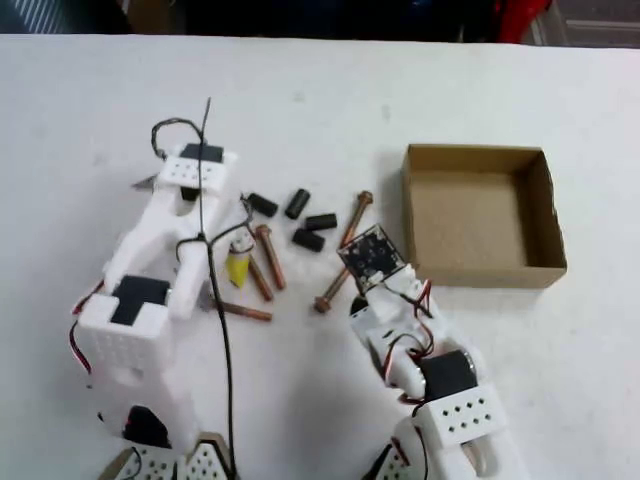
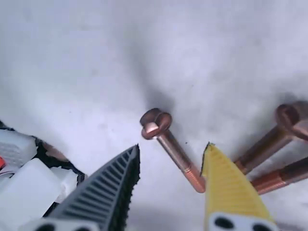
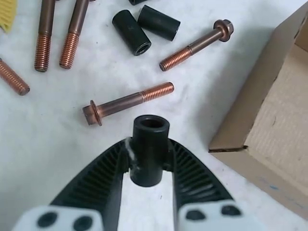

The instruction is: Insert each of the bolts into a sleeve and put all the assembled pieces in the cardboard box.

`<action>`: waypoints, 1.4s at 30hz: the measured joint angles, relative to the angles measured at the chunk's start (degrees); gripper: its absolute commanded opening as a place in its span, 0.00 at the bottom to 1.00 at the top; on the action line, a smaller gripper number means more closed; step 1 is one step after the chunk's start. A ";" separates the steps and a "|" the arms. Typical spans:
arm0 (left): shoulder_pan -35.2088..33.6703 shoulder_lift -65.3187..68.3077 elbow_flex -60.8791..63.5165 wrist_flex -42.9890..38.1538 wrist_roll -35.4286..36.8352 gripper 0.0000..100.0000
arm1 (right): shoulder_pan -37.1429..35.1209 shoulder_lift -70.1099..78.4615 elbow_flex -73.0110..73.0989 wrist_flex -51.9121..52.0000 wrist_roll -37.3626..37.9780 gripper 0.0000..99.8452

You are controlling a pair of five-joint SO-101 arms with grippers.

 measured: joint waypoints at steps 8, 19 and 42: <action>-1.32 0.18 -8.18 4.66 -8.70 0.23 | -0.09 0.00 0.00 0.00 0.00 0.02; -11.08 -13.71 -10.02 4.92 -51.25 0.23 | -0.09 0.00 0.26 0.00 0.00 0.02; -6.68 -18.29 9.85 4.84 -141.45 0.23 | -0.09 0.00 0.53 -1.14 0.00 0.02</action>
